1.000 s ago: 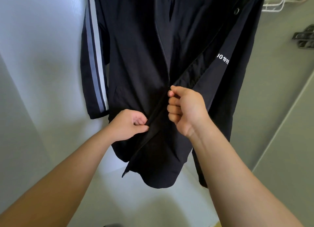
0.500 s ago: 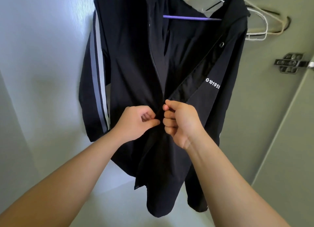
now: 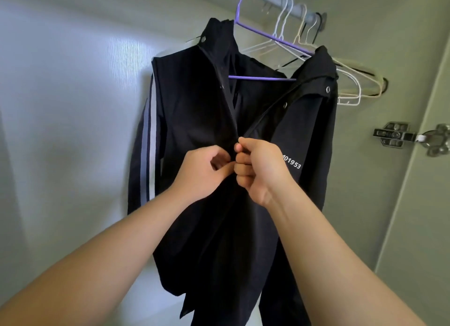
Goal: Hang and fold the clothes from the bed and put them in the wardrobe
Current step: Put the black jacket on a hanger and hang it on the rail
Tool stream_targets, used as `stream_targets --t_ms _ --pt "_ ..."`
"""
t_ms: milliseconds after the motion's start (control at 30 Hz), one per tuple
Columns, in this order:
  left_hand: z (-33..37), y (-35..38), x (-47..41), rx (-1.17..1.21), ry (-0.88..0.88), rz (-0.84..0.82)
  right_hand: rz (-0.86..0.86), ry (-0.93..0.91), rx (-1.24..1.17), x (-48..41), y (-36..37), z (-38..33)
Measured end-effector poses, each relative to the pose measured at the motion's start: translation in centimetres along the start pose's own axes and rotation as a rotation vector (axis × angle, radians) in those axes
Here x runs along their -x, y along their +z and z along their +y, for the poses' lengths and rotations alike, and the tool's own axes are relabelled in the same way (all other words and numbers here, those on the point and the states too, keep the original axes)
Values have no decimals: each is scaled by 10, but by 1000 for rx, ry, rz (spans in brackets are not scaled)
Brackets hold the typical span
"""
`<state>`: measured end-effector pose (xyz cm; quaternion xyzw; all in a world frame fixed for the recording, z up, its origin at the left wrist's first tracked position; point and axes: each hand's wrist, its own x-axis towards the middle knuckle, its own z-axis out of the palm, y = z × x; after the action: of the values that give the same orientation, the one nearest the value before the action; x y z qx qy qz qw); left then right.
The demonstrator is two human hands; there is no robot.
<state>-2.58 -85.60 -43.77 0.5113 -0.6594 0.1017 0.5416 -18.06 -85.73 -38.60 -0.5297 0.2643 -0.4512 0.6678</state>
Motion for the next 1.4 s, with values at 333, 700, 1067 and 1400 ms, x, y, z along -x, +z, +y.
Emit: stream_targets --t_ms 333,700,1067,1400 --pt "-5 2 -20 -65 70 -80 87 -178 44 -14 3 -78" --pt "28 -2 -86 -69 159 -115 95 -151 39 -15 10 -82" --pt "23 2 -98 -154 140 -127 152 -114 -244 -25 35 -136" --pt "27 9 -105 -186 75 -158 128 -200 -315 -30 43 -158"
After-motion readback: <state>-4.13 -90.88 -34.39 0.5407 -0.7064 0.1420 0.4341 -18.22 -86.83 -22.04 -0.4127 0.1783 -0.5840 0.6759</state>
